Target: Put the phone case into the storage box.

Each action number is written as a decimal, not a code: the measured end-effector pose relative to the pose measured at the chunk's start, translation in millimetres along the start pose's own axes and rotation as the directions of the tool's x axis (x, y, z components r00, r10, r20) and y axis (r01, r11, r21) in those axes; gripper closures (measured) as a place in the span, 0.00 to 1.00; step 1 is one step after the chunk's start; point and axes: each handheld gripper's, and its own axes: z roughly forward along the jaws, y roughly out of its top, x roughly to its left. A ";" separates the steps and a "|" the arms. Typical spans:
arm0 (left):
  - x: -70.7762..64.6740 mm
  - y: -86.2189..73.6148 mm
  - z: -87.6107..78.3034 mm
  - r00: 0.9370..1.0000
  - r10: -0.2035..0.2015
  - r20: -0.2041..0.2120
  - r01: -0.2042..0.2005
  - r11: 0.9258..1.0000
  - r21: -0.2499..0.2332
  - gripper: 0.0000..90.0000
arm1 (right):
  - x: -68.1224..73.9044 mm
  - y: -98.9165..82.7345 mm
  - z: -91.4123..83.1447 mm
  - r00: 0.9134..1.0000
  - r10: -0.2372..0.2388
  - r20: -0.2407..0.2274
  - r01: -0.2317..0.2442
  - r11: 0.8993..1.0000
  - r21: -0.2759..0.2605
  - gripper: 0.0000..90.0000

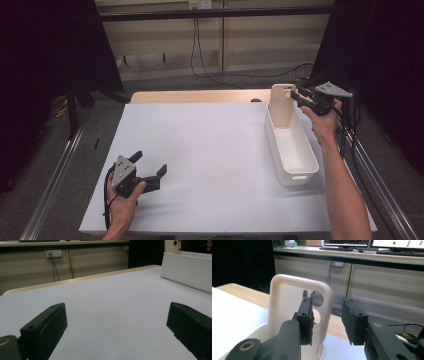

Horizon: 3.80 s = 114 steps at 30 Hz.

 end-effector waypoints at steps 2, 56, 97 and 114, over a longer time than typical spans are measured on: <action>0.7 0.0 -0.2 1.000 -0.004 0.002 0.004 1.000 -0.002 0.03 | -1.5 0.2 -1.0 1.000 0.015 -0.001 -0.015 1.000 -0.005 0.65; 5.7 -3.5 -9.1 1.000 -0.017 -0.008 0.017 1.000 -0.018 0.03 | 15.3 3.6 -22.6 0.997 0.071 0.033 -0.071 0.997 -0.018 0.00; 6.6 -2.7 -16.6 0.998 -0.061 -0.022 0.060 0.996 -0.065 0.03 | 36.2 -4.4 -88.1 0.997 0.065 0.038 -0.062 0.995 -0.076 0.00; 5.3 -3.1 -20.1 0.997 -0.063 -0.033 0.061 0.995 -0.075 0.03 | 47.2 -14.2 -116.6 0.997 0.066 0.036 -0.063 0.994 -0.089 0.00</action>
